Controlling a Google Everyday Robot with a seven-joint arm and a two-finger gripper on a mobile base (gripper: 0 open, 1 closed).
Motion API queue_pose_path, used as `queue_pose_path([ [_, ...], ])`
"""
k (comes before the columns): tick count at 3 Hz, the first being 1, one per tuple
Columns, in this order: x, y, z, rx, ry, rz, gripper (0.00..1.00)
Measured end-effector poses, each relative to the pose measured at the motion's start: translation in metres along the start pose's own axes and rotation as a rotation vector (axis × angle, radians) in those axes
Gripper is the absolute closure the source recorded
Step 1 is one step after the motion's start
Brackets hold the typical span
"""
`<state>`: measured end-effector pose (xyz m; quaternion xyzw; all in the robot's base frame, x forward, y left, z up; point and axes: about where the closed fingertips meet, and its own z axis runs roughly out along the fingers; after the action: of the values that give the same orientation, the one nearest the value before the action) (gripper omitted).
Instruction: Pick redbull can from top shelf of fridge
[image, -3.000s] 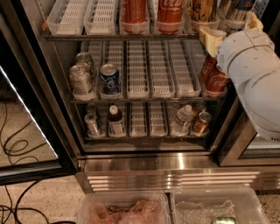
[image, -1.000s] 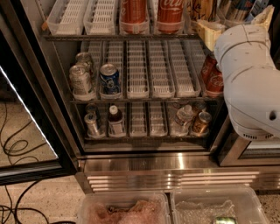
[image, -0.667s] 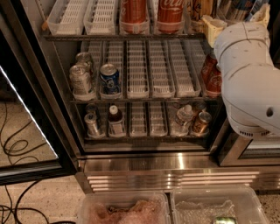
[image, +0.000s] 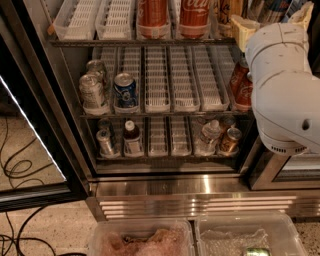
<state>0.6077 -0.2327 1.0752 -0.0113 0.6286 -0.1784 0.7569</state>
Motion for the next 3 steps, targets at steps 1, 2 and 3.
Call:
queue_pose_path([
  [1,-0.0002,-0.0027,0.0034,0.021,-0.002,0.004,0.16],
  [2,0.0000,-0.0072,0.0077,0.051,-0.005,0.009,0.27],
  [3,0.0000,-0.0072,0.0077,0.051,-0.005,0.009,0.28],
])
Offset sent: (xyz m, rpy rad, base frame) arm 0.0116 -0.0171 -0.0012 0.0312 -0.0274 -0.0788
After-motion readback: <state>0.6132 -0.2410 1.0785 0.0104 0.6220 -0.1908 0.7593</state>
